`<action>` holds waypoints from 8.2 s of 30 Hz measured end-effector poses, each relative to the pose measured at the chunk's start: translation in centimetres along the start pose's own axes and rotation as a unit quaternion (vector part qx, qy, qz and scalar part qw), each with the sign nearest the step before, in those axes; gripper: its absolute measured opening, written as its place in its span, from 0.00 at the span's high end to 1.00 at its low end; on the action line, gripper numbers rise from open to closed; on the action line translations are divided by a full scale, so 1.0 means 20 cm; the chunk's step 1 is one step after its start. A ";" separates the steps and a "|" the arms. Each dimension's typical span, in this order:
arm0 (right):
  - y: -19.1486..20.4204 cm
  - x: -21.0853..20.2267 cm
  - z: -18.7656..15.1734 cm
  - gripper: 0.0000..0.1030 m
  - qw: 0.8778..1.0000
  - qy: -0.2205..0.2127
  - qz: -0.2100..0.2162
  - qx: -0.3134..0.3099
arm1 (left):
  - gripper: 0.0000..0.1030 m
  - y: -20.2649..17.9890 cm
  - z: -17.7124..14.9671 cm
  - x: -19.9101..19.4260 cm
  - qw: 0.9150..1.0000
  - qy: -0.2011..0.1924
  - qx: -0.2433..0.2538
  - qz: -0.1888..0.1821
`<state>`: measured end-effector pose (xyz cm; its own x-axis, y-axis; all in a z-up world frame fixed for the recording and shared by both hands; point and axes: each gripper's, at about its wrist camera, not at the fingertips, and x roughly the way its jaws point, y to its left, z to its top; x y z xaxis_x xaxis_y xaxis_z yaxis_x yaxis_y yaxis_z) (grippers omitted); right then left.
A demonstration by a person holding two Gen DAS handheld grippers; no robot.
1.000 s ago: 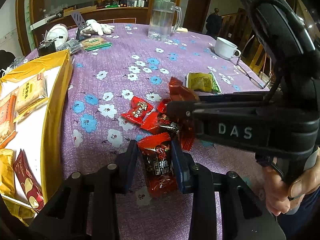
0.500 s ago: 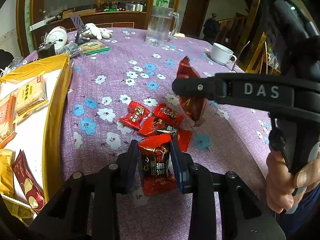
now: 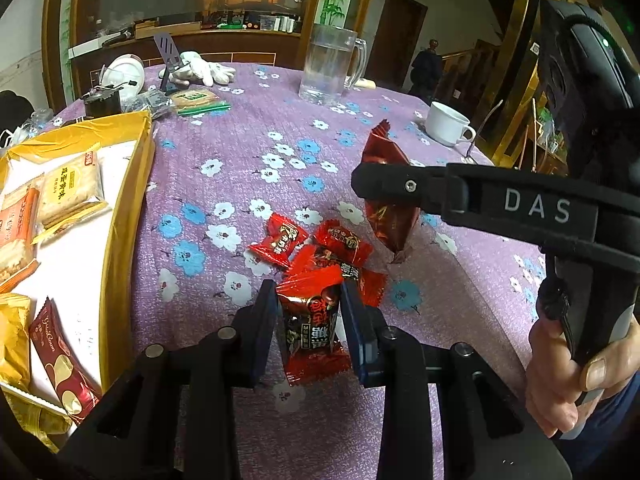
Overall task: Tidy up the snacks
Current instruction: 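Lift both red candies above the tablecloth, then carry the red candy in the left tool while the right tool carries its red candy over the box, then lower both red candies into the white box and open both tools, then move both tools back over the remaining red candies, then grasp a red candy with the right tool while the left tool grasps another red candy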
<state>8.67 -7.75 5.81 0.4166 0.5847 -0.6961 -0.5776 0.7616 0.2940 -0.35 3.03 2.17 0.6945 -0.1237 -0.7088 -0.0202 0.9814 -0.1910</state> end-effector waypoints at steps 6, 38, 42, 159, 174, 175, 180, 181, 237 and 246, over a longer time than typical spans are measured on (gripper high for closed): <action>0.00 -0.01 0.00 0.70 1.000 -0.005 -0.004 -0.003 | 0.74 0.02 0.01 -0.04 1.000 -0.021 -0.010 -0.002; 0.01 -0.08 0.01 0.71 1.000 -0.025 0.010 0.004 | 0.78 -0.04 0.01 0.00 1.000 0.020 0.011 0.021; 0.00 -0.06 0.00 0.70 1.000 -0.021 0.009 0.005 | 0.78 -0.01 0.02 -0.05 1.000 0.010 0.003 0.017; 0.91 0.60 0.02 0.70 0.993 0.049 0.012 -0.111 | 0.77 0.75 -0.08 -0.23 0.984 -0.013 -0.133 0.119; 0.91 0.58 0.02 0.63 0.993 0.049 0.022 -0.103 | 0.66 0.76 -0.09 -0.25 0.983 -0.023 -0.140 0.115; 0.90 0.58 0.02 0.62 0.993 0.048 0.022 -0.101 | 0.63 0.76 -0.09 -0.25 0.983 -0.026 -0.140 0.115; 0.87 0.52 0.05 0.62 0.995 0.034 0.034 -0.083 | 0.47 0.76 -0.10 -0.28 0.983 -0.042 -0.143 0.108; 0.87 0.50 0.06 0.61 0.996 0.030 0.037 -0.080 | 0.47 0.75 -0.09 -0.28 0.983 -0.042 -0.143 0.108; -0.04 0.19 -0.03 0.63 0.997 0.075 -0.014 0.018 | 0.42 0.28 -0.01 -0.30 0.997 -0.013 -0.057 0.056; -0.01 0.26 -0.07 0.78 0.995 0.089 -0.051 -0.019 | 0.42 0.25 -0.03 -0.27 0.998 0.000 -0.047 0.049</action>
<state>9.97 -5.23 1.34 0.3446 0.4441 -0.8270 -0.5664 0.8009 0.1941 -4.51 8.55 4.64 0.6866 -0.0279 -0.7265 -0.1557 0.9704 -0.1844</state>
